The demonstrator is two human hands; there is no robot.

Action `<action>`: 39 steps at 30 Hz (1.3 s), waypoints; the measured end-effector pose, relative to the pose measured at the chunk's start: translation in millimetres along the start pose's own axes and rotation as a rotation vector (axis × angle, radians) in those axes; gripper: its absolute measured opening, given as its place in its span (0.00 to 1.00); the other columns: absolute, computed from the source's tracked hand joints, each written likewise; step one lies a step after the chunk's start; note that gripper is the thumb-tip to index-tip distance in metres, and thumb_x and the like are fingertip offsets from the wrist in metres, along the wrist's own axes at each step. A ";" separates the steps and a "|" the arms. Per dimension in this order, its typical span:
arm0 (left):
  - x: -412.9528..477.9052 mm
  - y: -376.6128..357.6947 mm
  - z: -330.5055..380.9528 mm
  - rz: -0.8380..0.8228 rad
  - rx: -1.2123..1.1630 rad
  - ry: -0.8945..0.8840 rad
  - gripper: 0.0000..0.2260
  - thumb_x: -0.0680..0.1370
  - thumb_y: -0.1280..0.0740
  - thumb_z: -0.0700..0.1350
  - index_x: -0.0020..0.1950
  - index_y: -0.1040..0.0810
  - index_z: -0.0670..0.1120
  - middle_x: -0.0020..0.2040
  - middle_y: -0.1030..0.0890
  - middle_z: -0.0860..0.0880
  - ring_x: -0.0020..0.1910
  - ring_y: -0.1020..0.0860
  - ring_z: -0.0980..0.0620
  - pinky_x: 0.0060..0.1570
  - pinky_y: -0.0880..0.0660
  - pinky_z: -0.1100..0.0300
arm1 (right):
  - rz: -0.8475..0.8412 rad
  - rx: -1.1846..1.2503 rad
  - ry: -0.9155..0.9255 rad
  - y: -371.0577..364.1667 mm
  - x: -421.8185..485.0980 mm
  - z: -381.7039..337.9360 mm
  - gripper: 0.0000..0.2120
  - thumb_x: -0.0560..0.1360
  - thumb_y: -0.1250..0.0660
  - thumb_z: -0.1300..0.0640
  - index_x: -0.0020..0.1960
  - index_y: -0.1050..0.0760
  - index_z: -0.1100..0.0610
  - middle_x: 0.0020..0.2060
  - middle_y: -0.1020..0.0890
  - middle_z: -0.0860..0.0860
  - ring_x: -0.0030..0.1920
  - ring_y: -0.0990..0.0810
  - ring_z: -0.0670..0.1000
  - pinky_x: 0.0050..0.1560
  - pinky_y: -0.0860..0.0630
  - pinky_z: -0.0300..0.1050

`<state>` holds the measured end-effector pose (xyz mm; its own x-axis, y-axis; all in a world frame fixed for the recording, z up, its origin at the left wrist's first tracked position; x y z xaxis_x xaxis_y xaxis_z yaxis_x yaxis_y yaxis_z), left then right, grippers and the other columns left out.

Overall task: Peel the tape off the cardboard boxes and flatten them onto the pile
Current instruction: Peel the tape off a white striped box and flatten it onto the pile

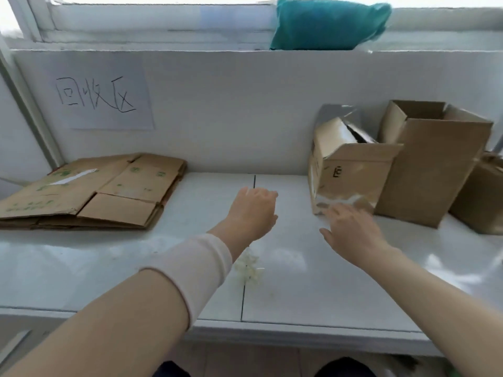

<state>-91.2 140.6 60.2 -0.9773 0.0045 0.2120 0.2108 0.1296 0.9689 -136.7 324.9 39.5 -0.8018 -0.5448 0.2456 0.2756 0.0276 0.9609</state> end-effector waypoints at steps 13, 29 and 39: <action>143.2 3.6 80.5 0.319 -0.958 0.143 0.02 0.77 0.38 0.42 0.47 0.28 0.45 0.53 0.25 0.44 0.49 0.27 0.47 0.42 0.35 0.63 | 0.110 0.366 -0.488 -37.8 10.9 118.5 0.20 0.77 0.40 0.50 0.66 0.35 0.57 0.59 0.25 0.55 0.60 0.26 0.58 0.53 0.30 0.49; 63.0 96.4 -35.4 0.604 -1.291 0.287 0.25 0.74 0.30 0.45 0.69 0.35 0.44 0.63 0.24 0.47 0.59 0.23 0.52 0.60 0.25 0.56 | 0.246 1.468 -0.328 58.4 46.0 17.1 0.12 0.74 0.33 0.51 0.56 0.26 0.52 0.41 0.18 0.47 0.43 0.20 0.46 0.56 0.24 0.46; -67.2 135.7 -123.7 0.470 -1.242 0.429 0.30 0.71 0.28 0.36 0.69 0.38 0.47 0.48 0.24 0.55 0.45 0.24 0.59 0.45 0.24 0.68 | -0.248 1.471 -0.099 128.0 49.0 -111.3 0.15 0.72 0.31 0.51 0.56 0.25 0.56 0.47 0.18 0.50 0.44 0.19 0.47 0.46 0.22 0.37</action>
<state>5.9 35.3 193.2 -0.7744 -0.5282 0.3482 0.6164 -0.7540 0.2272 -81.8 208.4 160.4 -0.7957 -0.6057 0.0108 -0.5875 0.7759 0.2297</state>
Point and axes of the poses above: each hand's wrist, its own x-axis towards the middle knuckle, its own y-axis out of the back of the hand, z = x × y, the point moved 1 cm from there along x, towards the middle knuckle
